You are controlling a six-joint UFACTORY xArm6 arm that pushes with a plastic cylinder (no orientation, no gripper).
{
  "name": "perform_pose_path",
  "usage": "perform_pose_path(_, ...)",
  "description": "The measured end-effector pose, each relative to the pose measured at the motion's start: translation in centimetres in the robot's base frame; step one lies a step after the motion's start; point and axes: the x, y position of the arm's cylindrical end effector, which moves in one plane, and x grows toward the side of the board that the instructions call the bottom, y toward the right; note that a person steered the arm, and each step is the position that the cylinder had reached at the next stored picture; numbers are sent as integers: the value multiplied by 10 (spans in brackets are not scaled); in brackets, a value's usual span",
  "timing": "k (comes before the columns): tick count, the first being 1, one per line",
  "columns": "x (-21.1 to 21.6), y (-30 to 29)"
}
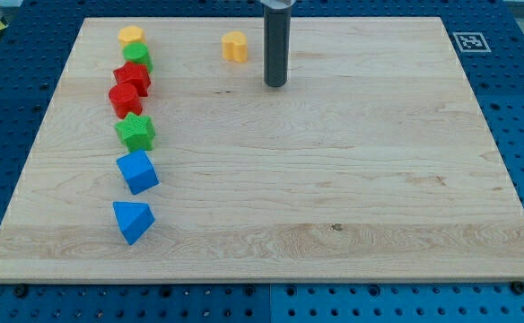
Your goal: Push the yellow heart towards the yellow hexagon
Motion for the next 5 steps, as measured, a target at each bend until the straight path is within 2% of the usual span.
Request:
perform_pose_path(1, -35, 2)
perform_pose_path(2, -37, 1)
perform_pose_path(5, -64, -53)
